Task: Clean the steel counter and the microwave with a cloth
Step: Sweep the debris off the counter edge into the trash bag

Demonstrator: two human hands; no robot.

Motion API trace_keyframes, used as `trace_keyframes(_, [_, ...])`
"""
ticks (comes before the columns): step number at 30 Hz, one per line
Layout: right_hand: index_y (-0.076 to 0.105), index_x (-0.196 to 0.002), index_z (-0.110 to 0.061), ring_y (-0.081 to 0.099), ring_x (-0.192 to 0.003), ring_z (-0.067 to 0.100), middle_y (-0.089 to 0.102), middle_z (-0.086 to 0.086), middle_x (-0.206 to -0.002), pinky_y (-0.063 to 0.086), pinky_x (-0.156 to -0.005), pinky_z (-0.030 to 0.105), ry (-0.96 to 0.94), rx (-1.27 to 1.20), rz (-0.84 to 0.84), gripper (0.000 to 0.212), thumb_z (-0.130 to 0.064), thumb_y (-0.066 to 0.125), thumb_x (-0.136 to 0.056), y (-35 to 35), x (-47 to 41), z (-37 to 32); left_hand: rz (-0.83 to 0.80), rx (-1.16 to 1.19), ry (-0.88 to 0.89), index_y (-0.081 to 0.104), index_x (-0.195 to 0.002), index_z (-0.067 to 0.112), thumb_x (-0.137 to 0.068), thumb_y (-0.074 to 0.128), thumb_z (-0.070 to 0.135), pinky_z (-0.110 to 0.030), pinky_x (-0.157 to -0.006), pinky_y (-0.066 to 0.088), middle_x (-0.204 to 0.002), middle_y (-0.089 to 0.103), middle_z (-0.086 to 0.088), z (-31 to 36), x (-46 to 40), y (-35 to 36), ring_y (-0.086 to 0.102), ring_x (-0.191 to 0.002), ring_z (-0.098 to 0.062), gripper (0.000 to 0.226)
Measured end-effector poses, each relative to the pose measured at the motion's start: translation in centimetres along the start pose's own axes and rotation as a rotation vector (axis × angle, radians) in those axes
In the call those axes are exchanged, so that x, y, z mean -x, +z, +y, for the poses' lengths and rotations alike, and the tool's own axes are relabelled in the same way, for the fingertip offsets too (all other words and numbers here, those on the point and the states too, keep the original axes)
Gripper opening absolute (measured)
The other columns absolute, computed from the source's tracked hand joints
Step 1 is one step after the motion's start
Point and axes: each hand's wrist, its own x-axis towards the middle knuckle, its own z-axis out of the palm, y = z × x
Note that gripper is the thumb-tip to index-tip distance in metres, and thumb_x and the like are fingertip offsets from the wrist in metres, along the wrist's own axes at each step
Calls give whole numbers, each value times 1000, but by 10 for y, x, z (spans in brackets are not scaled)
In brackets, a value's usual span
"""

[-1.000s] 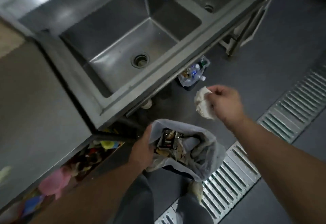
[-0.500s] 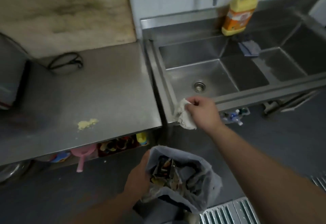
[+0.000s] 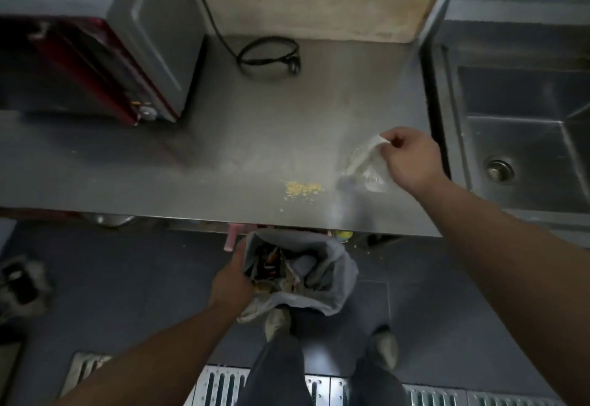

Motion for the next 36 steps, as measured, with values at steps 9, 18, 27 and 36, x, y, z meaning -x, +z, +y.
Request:
trace_keyframes(9, [66, -120, -12, 60, -114, 35, 67, 16, -119, 45, -97, 34, -39, 178, 5, 30, -19, 50, -95, 42, -79, -23, 104, 93, -254, 9, -151, 53, -94, 51, 14, -38, -71, 48, -99, 61, -16, -34, 1, -12, 58, -76, -33, 81])
trace_keyframes(18, [70, -109, -17, 62, -104, 32, 68, 12, -111, 46, -85, 26, -247, 311, -266, 31, -6, 53, -86, 144, -71, -17, 89, 233, -411, 15, -150, 52, -96, 52, 21, -39, -73, 52, -98, 64, -17, -44, 9, 42, 63, -79, -36, 73])
trace_keyframes(27, [68, -81, -17, 59, -88, 28, 62, 11, -99, 35, -67, 22, -395, 378, -210, 21, -2, 53, -77, 175, -55, 4, 136, 306, -417, 18, -153, 48, -94, 42, 4, -34, -65, 44, -96, 61, -15, -21, -17, 50, 53, -70, -26, 78])
trace_keyframes(36, [73, -110, -8, 60, -101, 21, 65, 9, -117, 30, -81, 6, -415, 135, -446, 38, 6, 52, -81, 181, 24, -4, 137, 329, -304, 6, -152, 54, -86, 42, -2, -37, -69, 48, -100, 63, -18, 16, -43, 38, 60, -80, -34, 94])
